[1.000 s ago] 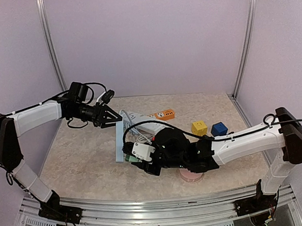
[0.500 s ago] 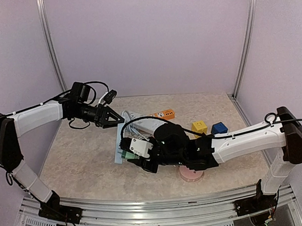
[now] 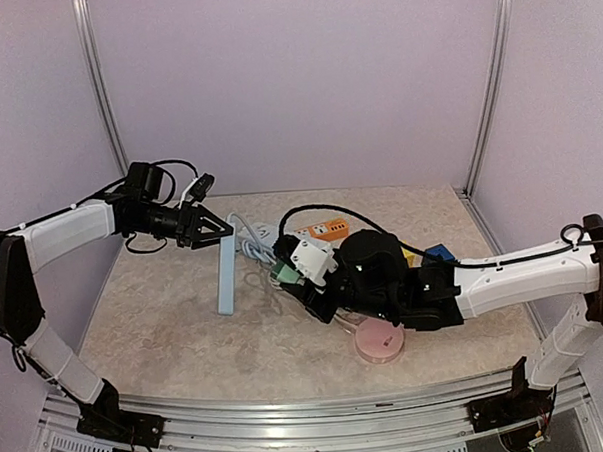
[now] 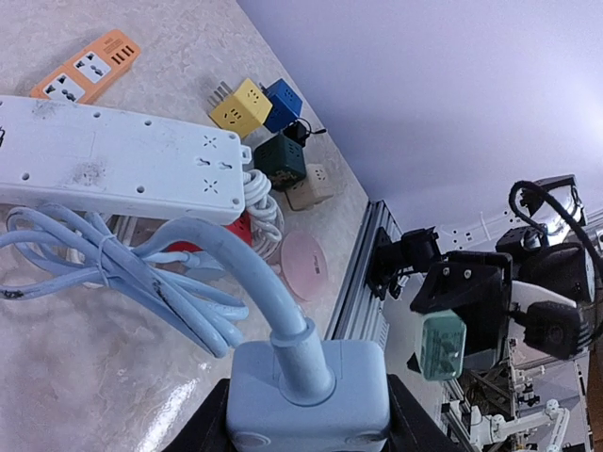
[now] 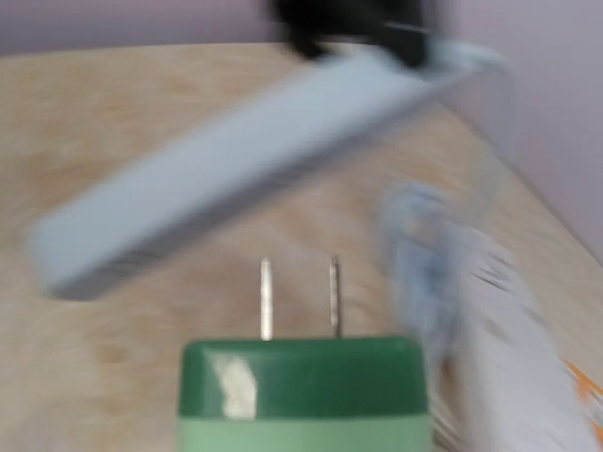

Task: Pull the plug off the socket

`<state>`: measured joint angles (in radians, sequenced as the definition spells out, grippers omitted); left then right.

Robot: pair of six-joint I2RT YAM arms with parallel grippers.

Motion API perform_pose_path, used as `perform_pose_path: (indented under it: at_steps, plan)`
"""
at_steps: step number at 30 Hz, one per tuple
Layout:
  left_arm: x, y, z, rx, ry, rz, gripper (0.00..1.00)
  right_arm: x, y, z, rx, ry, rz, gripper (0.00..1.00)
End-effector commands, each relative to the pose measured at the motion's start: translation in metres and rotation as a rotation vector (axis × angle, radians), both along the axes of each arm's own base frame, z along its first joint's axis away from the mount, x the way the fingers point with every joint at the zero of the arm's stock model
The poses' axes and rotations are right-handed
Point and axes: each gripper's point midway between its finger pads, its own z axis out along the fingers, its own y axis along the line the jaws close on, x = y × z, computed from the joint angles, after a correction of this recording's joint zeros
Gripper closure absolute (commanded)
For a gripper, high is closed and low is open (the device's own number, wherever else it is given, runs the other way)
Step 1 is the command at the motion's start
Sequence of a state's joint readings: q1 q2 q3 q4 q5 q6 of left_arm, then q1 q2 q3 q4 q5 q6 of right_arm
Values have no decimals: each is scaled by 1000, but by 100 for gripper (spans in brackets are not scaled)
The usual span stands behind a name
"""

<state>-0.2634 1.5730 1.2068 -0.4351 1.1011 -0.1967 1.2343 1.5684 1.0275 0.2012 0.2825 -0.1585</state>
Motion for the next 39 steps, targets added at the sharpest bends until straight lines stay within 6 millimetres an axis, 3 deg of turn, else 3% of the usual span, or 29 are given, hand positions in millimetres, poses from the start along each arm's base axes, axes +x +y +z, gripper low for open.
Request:
perform_pose_path:
  at_steps: [1,10,14,21,25,33,39]
  plan:
    - [5,9,49,-59,-187,9,79,41,-50,3,51,54,-263,100]
    - [18,23,46,-20,-173,100,79,123,-135,-37,30,282,-592,100]
    - [23,25,41,4,-155,129,79,152,-156,-62,-28,371,-650,100]
    - [37,39,28,44,-100,210,77,170,-167,-100,-172,413,-715,100]
    - [47,49,13,53,-30,251,78,174,-169,-122,-159,503,-716,100]
    - [54,55,-4,90,15,282,74,184,-195,-153,-220,548,-803,100]
    - [61,58,-34,148,96,301,71,184,-213,-170,-267,565,-844,90]
